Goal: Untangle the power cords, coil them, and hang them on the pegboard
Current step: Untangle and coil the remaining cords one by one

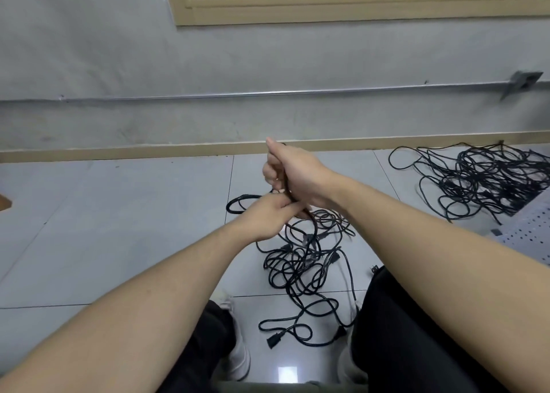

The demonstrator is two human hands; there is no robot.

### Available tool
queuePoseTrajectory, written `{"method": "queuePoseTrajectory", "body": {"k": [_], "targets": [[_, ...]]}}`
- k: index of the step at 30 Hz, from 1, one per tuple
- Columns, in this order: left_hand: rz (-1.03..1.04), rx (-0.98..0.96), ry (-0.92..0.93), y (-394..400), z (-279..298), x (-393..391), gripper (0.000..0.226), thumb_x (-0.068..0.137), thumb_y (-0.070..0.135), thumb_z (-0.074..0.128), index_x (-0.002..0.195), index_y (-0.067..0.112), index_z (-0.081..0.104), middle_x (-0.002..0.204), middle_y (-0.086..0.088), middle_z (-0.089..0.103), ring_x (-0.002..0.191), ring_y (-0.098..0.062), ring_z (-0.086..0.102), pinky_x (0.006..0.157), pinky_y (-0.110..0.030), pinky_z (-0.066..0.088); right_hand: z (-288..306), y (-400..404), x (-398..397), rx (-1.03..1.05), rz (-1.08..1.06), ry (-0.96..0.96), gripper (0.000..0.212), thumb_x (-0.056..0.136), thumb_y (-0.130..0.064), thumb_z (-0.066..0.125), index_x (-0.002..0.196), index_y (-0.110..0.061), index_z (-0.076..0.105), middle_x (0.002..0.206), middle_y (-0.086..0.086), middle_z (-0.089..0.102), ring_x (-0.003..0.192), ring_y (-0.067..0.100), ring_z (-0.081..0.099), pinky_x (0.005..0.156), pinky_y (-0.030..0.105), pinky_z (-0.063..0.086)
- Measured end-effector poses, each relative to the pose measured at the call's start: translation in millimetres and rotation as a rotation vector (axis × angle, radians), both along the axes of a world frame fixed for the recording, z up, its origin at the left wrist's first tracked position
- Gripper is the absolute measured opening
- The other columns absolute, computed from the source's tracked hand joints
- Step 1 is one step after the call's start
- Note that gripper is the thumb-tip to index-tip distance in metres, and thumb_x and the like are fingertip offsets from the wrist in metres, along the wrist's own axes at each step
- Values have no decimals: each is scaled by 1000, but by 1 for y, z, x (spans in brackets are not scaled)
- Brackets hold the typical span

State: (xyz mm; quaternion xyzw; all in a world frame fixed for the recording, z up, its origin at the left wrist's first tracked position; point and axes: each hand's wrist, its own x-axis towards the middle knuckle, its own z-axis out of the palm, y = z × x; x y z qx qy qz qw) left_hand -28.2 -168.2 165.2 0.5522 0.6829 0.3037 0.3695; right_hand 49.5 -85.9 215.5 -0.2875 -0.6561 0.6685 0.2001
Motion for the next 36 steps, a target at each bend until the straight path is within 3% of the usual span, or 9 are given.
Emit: {"method": "queuePoseTrajectory", "body": {"k": [3,8,11,14,19,24,28,32,36], "targets": [[92,105,-39,3,6,-10,29,109,36,46,105,26,73,104,9,78,107,-5,70,105,-30,46,-6,10,15,231,35,-117,48,104,-56,41,87,-24,71,99,-2,76,91,7,69,81,24,51],[378,346,-258,7,30,-30,30,111,29,41,94,19,64,84,14,78,85,0,73,79,-16,51,-29,16,45,136,139,-200,53,96,-61,56,141,-33,50,133,-13,63,121,7,62,108,42,48],[448,434,-396,9,37,-40,30,112,32,37,94,20,58,96,4,80,102,-18,73,91,-31,54,-36,13,53,227,304,-441,46,95,-51,64,137,-34,54,125,-14,64,116,2,61,108,33,45],[483,500,-523,9,42,-49,29,112,33,36,95,20,55,96,-3,80,104,-29,74,91,-39,57,-44,4,49,314,490,-582,32,94,-41,70,122,-30,60,118,-15,57,90,-17,56,80,6,42],[494,484,-541,1,41,-57,33,113,33,33,94,19,57,97,-2,80,107,-28,73,90,-36,56,-55,-2,16,352,135,-371,38,89,-50,73,100,-23,50,92,-6,58,78,10,51,73,27,40],[673,508,-685,-8,46,-80,33,113,36,31,97,19,55,95,2,80,105,-26,74,89,-35,56,-68,-2,10,406,267,-472,10,100,-40,60,109,-35,59,106,-8,65,103,15,61,95,30,44],[687,456,-761,-15,42,-87,34,113,35,30,97,16,53,93,1,79,77,-19,75,79,-33,59,-78,1,1,486,250,-551,83,88,-53,73,154,-48,23,124,2,60,108,16,59,104,35,45],[653,438,-801,-18,41,-85,34,113,35,31,97,15,54,94,0,79,76,-19,75,75,-30,61,-86,2,-16,676,315,-631,39,91,-63,58,124,-41,65,134,-1,57,129,20,47,115,39,35],[708,410,-825,-22,39,-94,44,112,44,28,104,15,60,110,-2,78,93,-21,77,84,-36,59,-79,-11,-19,459,337,-481,16,104,-34,55,102,-18,58,96,-3,75,86,20,72,73,25,53]]}}
